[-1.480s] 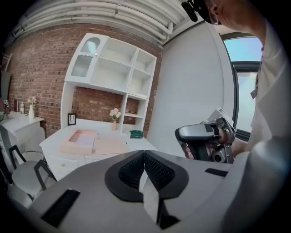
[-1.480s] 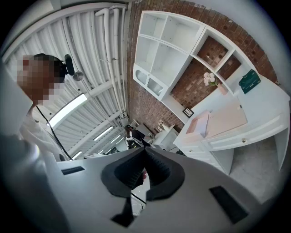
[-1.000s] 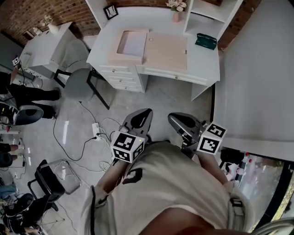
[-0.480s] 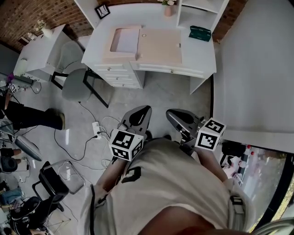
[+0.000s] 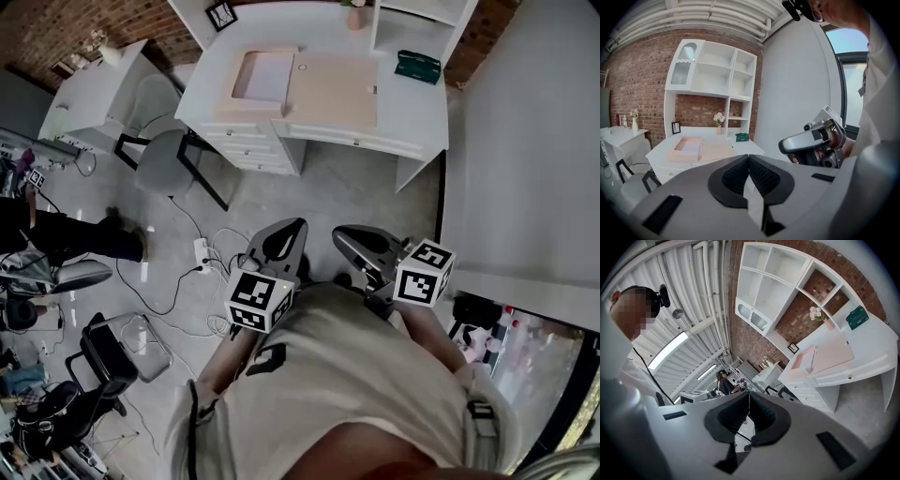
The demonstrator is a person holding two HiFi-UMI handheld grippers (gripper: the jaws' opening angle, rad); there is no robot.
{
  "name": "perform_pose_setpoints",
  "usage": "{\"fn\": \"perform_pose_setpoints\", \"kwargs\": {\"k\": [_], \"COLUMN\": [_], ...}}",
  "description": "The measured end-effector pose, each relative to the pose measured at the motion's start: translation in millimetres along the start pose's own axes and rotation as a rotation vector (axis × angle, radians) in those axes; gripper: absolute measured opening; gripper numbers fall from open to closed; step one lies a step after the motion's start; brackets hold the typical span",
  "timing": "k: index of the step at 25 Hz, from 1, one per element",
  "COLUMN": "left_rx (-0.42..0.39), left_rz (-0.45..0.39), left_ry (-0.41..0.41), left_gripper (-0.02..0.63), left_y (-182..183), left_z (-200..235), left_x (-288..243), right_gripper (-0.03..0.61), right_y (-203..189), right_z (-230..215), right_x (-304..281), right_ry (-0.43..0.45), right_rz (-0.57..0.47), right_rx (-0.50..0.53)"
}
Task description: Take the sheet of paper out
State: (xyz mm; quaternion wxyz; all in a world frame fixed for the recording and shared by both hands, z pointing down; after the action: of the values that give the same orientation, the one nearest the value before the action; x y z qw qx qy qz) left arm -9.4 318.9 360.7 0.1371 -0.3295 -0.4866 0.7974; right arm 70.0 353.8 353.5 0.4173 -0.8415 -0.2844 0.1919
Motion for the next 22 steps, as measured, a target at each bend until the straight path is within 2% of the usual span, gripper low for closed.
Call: {"fn": "perform_pose_setpoints", "kwargs": {"k": [10,16,22], "left_rx": [0.014,0.03,0.057], "left_rz": [0.001,-0.013,-0.015], "left_ry": [-0.099,-0.118,-0.103], "left_gripper": [0.017,0.017,0.017], "left_y": [11.4,32.6,41.8], "left_z": [20.4,57.7,98.4], "left_x": [-31.9,-44.1,-40.8], "right_gripper": [0.026,0.026,0.026], "right_y": [12.6,19.7,25.8], "right_z": [-16.5,-26.5,-28.6], "right_x": [-18.5,-48.8,-86.3], "right_ry": [-0.057,-0.094,-0.085], "right_rz": [0.035,0.075,0.12], "right_rx": [0.018,0.029,0.05]}}
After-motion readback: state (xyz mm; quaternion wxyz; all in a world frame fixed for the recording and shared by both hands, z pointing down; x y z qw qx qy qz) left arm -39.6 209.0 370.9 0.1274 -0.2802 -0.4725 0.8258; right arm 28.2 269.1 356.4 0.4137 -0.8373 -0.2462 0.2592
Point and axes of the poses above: the fingertips, and each gripper's own axes: x backward along the fingers, z to its left, y out of its top, the point moved 2 cm from there along x, backward along the fingers, and after that the axes turned 13 degrees about x, right-handed, at the moved point
